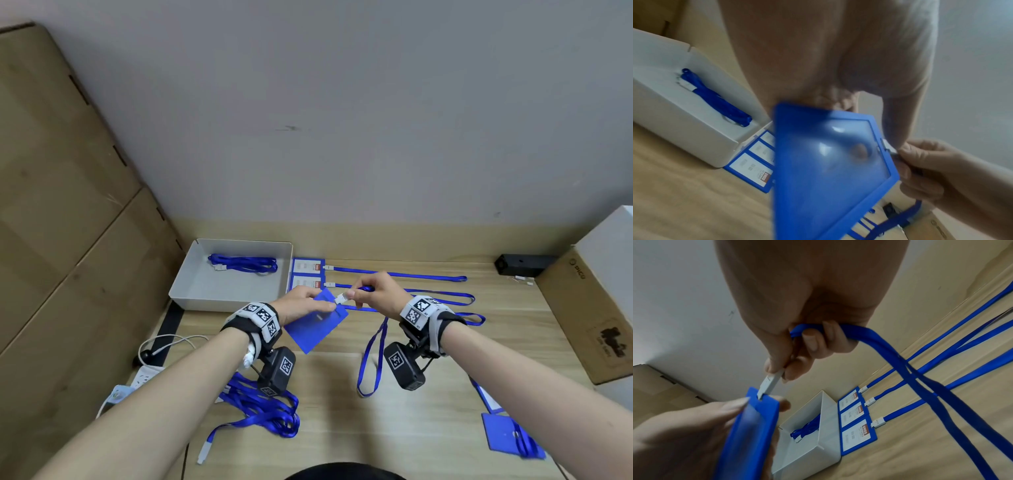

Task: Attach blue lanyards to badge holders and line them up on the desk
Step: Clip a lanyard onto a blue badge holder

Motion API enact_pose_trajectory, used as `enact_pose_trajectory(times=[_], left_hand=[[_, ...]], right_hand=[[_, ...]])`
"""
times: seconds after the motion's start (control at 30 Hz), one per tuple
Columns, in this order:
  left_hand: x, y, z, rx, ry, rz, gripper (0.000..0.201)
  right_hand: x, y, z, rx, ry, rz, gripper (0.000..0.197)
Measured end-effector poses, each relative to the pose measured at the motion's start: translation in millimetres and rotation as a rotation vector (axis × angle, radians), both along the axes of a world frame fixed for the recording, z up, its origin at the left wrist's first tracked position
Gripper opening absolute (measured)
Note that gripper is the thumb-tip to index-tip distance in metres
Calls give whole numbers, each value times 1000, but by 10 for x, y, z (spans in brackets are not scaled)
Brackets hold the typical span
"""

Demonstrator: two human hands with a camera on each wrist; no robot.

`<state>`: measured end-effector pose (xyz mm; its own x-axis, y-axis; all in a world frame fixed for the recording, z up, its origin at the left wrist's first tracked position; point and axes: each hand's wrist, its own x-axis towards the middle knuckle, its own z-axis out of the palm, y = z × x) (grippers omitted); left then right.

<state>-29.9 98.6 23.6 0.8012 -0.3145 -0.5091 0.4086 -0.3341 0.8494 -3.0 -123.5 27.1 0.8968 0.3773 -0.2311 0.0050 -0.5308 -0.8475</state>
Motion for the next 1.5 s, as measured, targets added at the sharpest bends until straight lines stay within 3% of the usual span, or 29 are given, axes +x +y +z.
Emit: enact_pose_trajectory(times=[0.17, 0.47, 0.6, 0.8, 0.93, 1.1, 1.23, 1.33, 1.5], left_hand=[[25, -146, 0, 71, -127, -7, 19], [-1, -126, -64, 218, -210, 50, 33], [-18, -174, -40, 367, -232, 92, 38], [-26, -210, 15, 398, -184, 57, 34], [-66, -202, 0, 465, -257, 26, 39], [-49, -241, 23, 606, -294, -40, 41], [-20, -263, -2, 521, -206, 20, 36], [-26, -208, -48, 414, -223, 137, 17], [-83, -83, -116, 106, -165, 246, 11]], right_hand=[[-40, 85, 46, -68, -22, 65, 26], [-74, 139, 39, -49, -61, 25, 26], [-98, 185, 38, -55, -115, 5, 22], [-127, 218, 37, -100, -202, 26, 20], [-125, 179, 29, -99, -207, -12, 30], [-147, 200, 76, -120, -193, -9, 23], [-122, 229, 45, -230, -216, -2, 24], [-72, 220, 91, -312, -214, -12, 31], [-17, 125, 79, -318, -178, -31, 26]])
